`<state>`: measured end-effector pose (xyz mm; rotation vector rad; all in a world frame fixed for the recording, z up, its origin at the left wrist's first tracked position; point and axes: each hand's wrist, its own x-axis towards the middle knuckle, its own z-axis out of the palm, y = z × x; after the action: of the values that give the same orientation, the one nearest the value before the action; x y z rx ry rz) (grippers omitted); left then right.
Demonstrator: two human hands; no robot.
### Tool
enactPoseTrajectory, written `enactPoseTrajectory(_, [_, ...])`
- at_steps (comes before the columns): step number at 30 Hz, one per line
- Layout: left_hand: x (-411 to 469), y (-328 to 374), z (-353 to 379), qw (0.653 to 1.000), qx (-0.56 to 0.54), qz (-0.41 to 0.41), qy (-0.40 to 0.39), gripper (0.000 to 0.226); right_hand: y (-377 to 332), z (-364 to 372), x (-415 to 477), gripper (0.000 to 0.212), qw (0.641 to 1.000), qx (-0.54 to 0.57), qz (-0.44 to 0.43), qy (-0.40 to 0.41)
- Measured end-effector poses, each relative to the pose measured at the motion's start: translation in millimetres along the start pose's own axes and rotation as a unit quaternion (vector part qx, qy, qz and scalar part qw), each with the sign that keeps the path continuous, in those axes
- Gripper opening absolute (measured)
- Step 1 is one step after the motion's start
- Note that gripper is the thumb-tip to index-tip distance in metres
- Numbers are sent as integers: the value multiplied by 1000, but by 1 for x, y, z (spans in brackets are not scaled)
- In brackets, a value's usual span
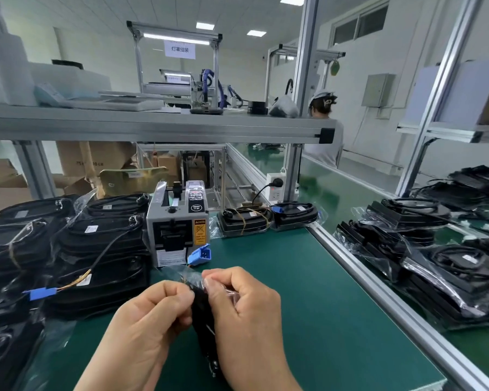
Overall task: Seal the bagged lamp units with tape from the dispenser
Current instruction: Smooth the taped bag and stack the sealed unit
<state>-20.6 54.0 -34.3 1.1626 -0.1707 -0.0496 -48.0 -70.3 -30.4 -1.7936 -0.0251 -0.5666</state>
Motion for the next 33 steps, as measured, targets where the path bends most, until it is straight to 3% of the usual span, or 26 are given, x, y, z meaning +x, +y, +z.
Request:
enactPoseTrajectory(4, [0,-3,1,1000,-9,14,13,15,-7,-4,2,11,988,117,101,-24])
enactPoseTrajectory(7, [-1,-3,1,1000,-2,25,2,15,-8,-7,3,12,982,142,123,-33])
enactPoseTrajectory(14, [-4,-1,3,1000,-27,14,6,18,-13,-9,7,10,993,4,85,-78])
enactPoseTrajectory(22, [-21,10,7,999,25,1,-26,15,-12,-1,11,14,993,-115,3,-31])
enactPoseTrajectory(26, [-23,8,2,999,30,7,-36,8,-8,-3,15,17,997,-68,22,-1])
enactPoseTrajectory(28, [-25,6,1,998,34,11,-46,15,-6,-8,20,16,998,-11,62,11])
enactPoseTrajectory(33, [-27,5,-2,999,25,3,-42,17,-6,-14,19,21,991,87,91,-43])
